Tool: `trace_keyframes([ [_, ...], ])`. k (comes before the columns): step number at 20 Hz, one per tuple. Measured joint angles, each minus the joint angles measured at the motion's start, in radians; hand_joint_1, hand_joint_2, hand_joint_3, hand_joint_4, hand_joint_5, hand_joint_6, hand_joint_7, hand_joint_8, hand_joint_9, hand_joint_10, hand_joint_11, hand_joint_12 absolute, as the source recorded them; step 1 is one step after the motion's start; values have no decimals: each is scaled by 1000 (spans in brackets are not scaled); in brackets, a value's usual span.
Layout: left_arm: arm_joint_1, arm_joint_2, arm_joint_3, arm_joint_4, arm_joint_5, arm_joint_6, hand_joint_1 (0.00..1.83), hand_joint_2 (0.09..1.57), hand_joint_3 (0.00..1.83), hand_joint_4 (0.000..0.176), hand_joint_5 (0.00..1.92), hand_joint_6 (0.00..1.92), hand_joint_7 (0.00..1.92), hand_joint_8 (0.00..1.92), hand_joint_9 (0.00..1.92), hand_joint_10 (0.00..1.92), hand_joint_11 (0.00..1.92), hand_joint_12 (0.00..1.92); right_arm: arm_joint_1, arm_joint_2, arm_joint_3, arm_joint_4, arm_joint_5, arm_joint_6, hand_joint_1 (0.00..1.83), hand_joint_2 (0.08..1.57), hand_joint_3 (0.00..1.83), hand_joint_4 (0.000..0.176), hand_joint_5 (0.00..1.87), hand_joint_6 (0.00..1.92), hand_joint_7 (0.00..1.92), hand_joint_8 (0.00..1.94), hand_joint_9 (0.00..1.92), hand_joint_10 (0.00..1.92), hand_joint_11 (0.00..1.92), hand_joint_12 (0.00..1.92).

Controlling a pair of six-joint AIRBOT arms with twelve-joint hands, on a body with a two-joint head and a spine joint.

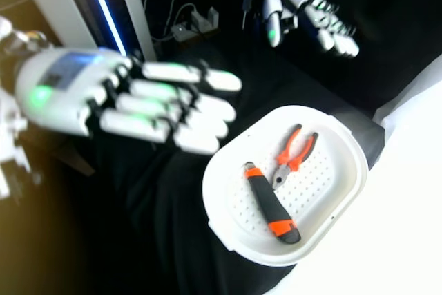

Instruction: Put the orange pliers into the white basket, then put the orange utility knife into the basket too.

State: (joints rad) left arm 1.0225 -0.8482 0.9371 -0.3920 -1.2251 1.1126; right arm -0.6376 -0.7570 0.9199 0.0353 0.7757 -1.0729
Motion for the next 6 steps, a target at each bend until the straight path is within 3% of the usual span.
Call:
trace_keyframes([
  [1,13,15,-14,-2,-24,-1,351,1333,0,119,0,0,0,0,0,0,0,0,-32,26,-16,18,49,0,208,1129,7,172,0,0,0,0,0,0,0,0],
  [2,28,23,-18,3,-51,-2,310,1323,0,108,0,0,0,0,0,0,0,0,-61,50,-34,37,89,0,181,1100,0,175,0,0,0,0,0,0,0,0],
  [5,68,44,-46,-5,-108,-2,332,1262,0,141,0,0,0,0,0,0,0,0,-116,88,-66,62,166,0,256,1067,0,148,0,0,0,0,0,0,0,0],
  [6,92,54,-57,-8,-137,-2,319,1235,0,144,0,0,0,0,0,0,0,0,-135,95,-76,74,204,0,312,1059,0,160,0,0,0,0,0,0,0,0],
])
